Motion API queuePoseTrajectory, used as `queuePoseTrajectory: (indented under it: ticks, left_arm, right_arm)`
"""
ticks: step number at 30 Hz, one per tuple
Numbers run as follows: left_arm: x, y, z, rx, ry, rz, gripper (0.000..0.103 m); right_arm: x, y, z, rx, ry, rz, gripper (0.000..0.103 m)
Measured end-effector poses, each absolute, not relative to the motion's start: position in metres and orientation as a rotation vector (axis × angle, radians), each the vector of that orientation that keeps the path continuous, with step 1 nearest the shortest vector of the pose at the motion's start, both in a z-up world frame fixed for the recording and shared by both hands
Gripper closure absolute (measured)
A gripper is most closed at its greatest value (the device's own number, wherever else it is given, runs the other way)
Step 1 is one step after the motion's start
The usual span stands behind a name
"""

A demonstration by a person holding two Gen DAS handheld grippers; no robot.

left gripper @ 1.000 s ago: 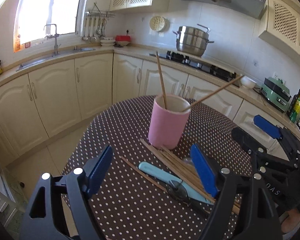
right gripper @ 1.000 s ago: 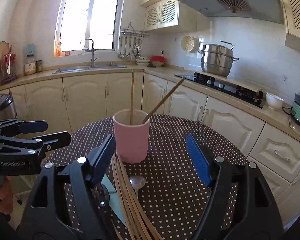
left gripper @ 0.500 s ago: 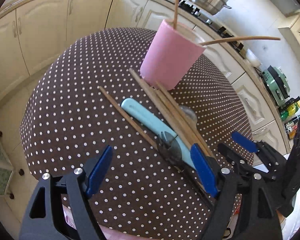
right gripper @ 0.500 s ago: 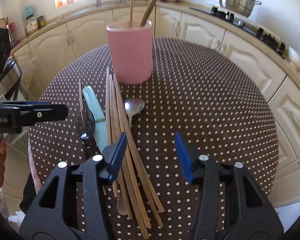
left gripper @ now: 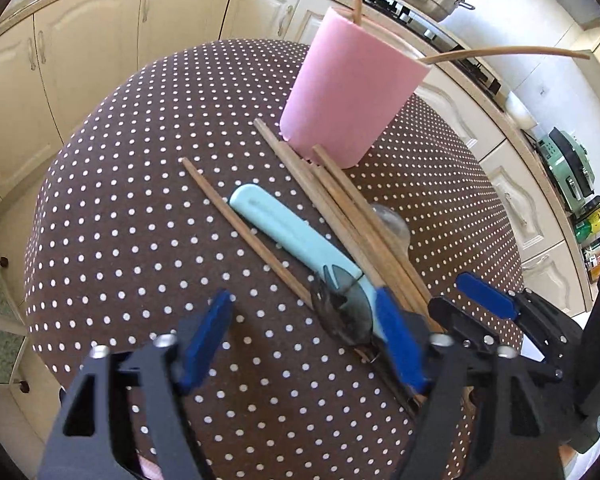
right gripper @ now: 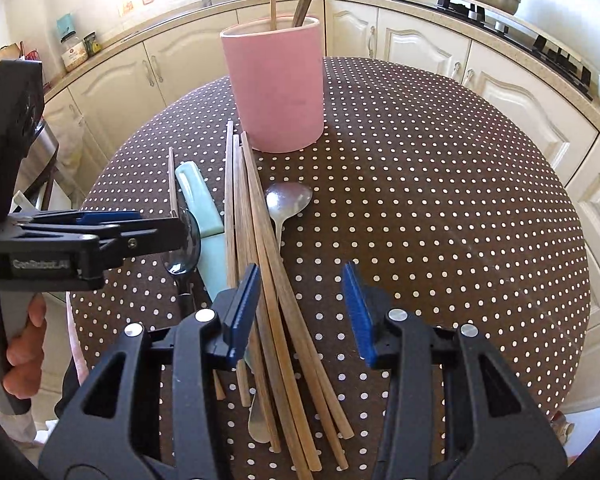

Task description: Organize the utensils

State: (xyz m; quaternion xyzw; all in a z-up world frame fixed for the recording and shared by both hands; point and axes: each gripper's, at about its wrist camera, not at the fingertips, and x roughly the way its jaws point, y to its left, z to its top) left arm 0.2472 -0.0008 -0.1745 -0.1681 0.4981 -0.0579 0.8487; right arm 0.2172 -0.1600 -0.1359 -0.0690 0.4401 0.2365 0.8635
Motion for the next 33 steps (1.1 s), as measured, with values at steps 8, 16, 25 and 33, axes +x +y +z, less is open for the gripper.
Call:
queuePoseTrajectory:
  ticks: [8, 16, 25, 33]
  left_arm:
    - [0.246, -0.003, -0.181, -0.383, 1.023, -0.157, 0.083]
    - [0.244, 0.010, -0.173, -0.426, 0.970, -0.169, 0.097]
    - [0.250, 0.019, -0.144, -0.352, 0.930, -0.119, 0.098]
    - [0.260, 0.018, -0.136, -0.308, 0.947, -0.109, 0.098]
  right_arm:
    - [0.231, -0.162, -0.136, -0.127, 0.932, 0.519, 0.061]
    - [0.244, -0.147, -0.135, -0.159, 0.963, 0.538, 0.071]
    - [0.250, -0.129, -0.135, -0.277, 1.036, 0.540, 0.090]
    - [0.254, -0.130, -0.136, -0.337, 1.102, 0.513, 0.090]
